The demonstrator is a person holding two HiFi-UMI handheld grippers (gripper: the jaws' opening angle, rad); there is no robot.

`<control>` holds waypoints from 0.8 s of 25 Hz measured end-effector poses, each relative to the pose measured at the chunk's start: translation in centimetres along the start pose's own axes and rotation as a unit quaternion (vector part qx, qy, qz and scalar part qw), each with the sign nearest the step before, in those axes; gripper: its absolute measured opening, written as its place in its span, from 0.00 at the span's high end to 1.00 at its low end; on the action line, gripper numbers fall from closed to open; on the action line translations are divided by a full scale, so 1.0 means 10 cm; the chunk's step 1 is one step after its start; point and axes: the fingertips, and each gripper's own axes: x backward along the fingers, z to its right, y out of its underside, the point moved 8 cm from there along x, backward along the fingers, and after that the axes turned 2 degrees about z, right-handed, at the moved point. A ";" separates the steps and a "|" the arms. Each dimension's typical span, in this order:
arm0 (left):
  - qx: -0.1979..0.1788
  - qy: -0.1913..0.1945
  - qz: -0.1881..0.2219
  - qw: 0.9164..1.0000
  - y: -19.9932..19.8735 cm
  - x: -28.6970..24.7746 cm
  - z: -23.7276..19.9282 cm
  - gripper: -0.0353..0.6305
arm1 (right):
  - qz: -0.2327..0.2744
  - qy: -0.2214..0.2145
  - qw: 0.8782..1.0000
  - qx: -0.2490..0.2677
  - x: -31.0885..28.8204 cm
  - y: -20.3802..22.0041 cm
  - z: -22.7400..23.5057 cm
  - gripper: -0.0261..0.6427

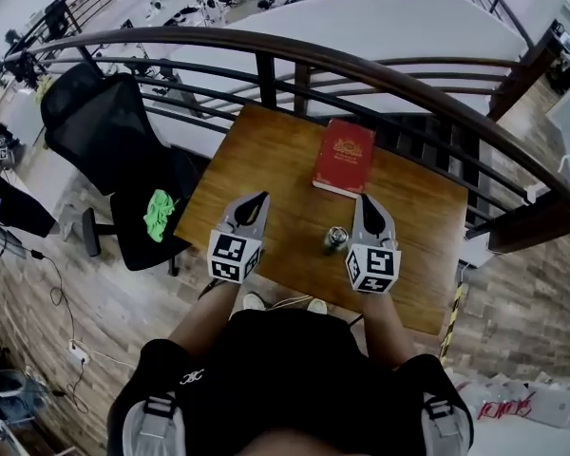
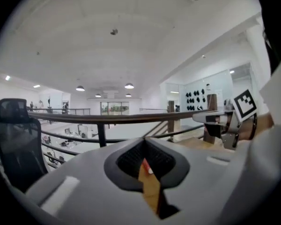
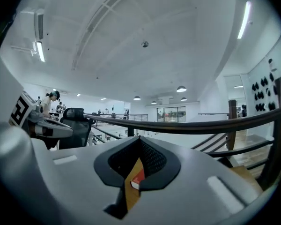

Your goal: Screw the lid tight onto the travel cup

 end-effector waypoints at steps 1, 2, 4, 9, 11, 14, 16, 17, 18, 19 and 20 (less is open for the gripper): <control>-0.008 -0.017 0.009 1.000 -0.10 0.06 -0.05 0.87 | 0.008 0.010 1.000 -0.008 0.00 -0.05 0.02 0.96; -0.016 -0.034 0.016 0.999 -0.19 0.12 -0.10 0.87 | 0.015 0.017 1.000 -0.015 0.00 -0.09 0.03 0.96; -0.029 -0.061 0.023 0.997 -0.27 0.24 -0.19 0.87 | 0.026 0.022 0.999 -0.023 -0.01 -0.15 0.03 0.96; -0.020 -0.090 0.025 0.995 -0.30 0.36 -0.31 0.87 | 0.029 0.014 0.999 -0.023 -0.05 -0.17 -0.03 0.96; -0.018 -0.096 0.023 0.995 -0.28 0.39 -0.35 0.87 | 0.027 0.012 0.999 -0.022 -0.06 -0.16 -0.06 0.96; -0.019 -0.099 0.027 0.995 -0.29 0.42 -0.39 0.87 | 0.024 0.012 0.999 -0.019 -0.06 -0.14 -0.07 0.96; -0.020 -0.098 0.030 0.994 -0.30 0.42 -0.38 0.87 | 0.020 0.014 1.000 -0.019 -0.05 -0.14 -0.07 0.96; -0.020 -0.097 0.031 0.995 -0.32 0.41 -0.38 0.87 | 0.019 0.015 1.000 -0.018 -0.05 -0.14 -0.06 0.96; -0.020 -0.096 0.032 0.995 -0.33 0.41 -0.37 0.87 | 0.018 0.015 1.000 -0.017 -0.04 -0.14 -0.06 0.96; -0.018 -0.095 0.033 0.995 -0.34 0.41 -0.37 0.87 | 0.017 0.015 1.000 -0.015 -0.04 -0.13 -0.07 0.96; -0.015 -0.094 0.034 0.995 -0.35 0.41 -0.38 0.87 | 0.016 0.014 1.000 -0.012 -0.04 -0.13 -0.07 0.96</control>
